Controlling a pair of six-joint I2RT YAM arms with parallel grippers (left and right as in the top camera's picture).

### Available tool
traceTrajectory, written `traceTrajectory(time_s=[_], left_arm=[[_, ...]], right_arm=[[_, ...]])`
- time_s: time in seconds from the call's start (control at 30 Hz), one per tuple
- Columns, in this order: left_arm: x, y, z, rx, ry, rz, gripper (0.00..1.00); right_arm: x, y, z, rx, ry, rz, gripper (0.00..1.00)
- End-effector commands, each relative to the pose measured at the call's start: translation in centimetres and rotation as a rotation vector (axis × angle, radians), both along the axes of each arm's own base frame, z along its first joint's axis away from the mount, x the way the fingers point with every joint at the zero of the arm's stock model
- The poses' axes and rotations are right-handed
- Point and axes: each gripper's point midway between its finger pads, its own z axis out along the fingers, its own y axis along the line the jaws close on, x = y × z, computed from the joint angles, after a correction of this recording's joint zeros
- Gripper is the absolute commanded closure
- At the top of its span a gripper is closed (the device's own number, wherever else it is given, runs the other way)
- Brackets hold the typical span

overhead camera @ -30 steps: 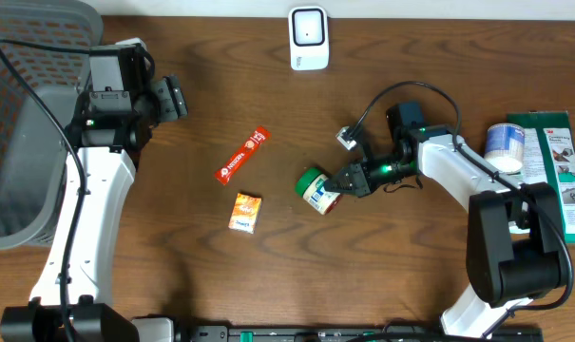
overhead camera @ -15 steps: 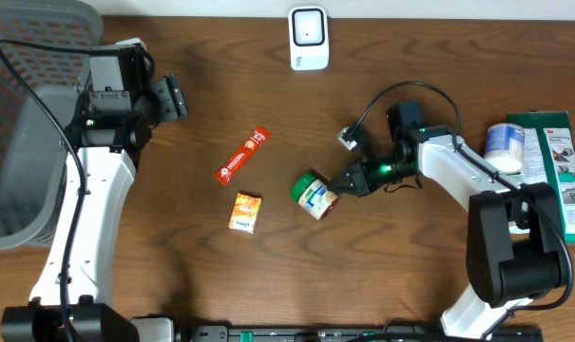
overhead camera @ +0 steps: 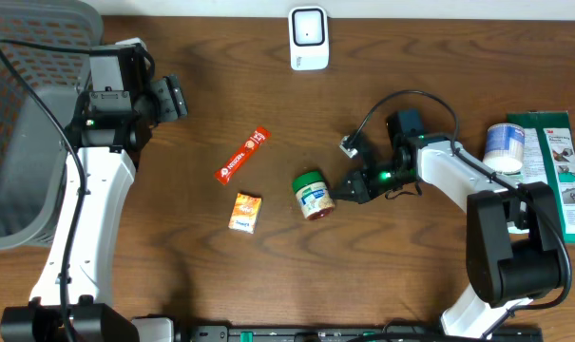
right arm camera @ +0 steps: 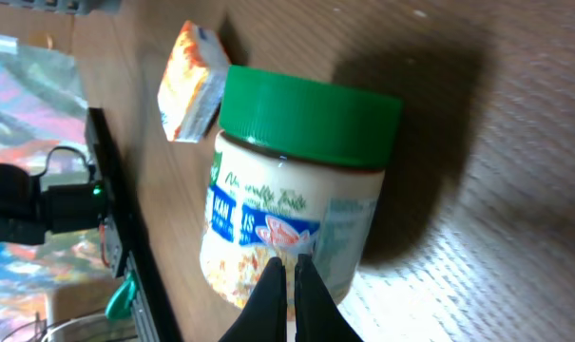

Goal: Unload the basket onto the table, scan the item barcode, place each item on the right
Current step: 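Lift the jar and carry it rightward with the right gripper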

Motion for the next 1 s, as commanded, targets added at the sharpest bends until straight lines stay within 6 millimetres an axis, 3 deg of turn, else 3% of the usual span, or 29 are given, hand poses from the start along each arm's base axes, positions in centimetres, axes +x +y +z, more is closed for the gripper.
traceTrajectory(time_s=[0.0, 0.13, 0.27, 0.5, 0.57, 0.67, 0.8, 0.97], left_arm=[[0.1, 0.2, -0.3, 0.008, 0.006, 0.010, 0.17], [0.1, 0.2, -0.3, 0.008, 0.006, 0.010, 0.17], [0.1, 0.2, -0.3, 0.008, 0.006, 0.010, 0.17], [0.1, 0.2, -0.3, 0.008, 0.007, 0.010, 0.17], [0.1, 0.2, -0.3, 0.008, 0.007, 0.010, 0.17], [0.1, 0.2, -0.3, 0.008, 0.007, 0.010, 0.17], [0.1, 0.2, -0.3, 0.008, 0.007, 0.010, 0.17], [0.1, 0.2, -0.3, 0.008, 0.006, 0.010, 0.17]], right_arm=[[0.1, -0.4, -0.5, -0.028, 0.012, -0.018, 0.99], [0.4, -0.7, -0.7, -0.045, 0.022, -0.043, 0.99], [1.4, -2.0, -2.1, -0.162, 0.033, -0.120, 0.99], [2.6, -2.5, -2.0, -0.162, 0.073, -0.219, 0.98], [2.9, -2.8, -2.0, -0.162, 0.115, -0.275, 0.90], [3.0, -3.1, -2.0, -0.165, 0.169, -0.331, 0.39], [2.8, -3.1, -2.0, -0.168, 0.180, -0.330, 0.22], [2.2, -2.9, -1.9, -0.162, 0.225, -0.337, 0.18]])
